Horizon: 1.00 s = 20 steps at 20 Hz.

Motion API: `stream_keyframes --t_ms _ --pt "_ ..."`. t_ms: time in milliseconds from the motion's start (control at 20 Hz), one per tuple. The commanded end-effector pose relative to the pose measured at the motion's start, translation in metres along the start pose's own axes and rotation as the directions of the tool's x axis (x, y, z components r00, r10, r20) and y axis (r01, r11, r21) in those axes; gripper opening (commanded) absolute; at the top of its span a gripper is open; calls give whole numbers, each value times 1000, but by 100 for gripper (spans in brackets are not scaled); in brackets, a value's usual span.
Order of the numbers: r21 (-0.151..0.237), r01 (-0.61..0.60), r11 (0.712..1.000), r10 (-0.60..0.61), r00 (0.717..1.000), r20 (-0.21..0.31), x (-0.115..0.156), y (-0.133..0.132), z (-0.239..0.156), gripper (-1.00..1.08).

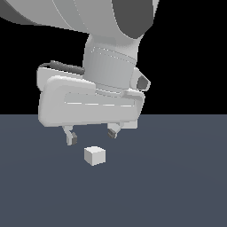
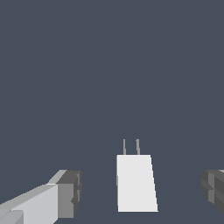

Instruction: Plug the charger into the wall socket.

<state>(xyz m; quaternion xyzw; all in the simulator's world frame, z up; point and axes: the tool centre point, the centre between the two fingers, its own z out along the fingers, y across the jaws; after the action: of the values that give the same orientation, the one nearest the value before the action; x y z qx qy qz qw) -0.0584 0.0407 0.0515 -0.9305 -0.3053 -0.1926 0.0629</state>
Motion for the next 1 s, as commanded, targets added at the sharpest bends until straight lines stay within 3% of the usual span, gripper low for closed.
stream_keyframes --t_ms 0,550,600,950 --pt "0 1 1000 -1 1000 1 -4 0 9 100" --pt "1 4 1000 -4 1000 1 -16 -1 36 100" --pt "1 4 1000 -4 1000 1 -16 -1 36 -100" --pt "1 4 1000 -4 1000 1 -16 -1 36 -100"
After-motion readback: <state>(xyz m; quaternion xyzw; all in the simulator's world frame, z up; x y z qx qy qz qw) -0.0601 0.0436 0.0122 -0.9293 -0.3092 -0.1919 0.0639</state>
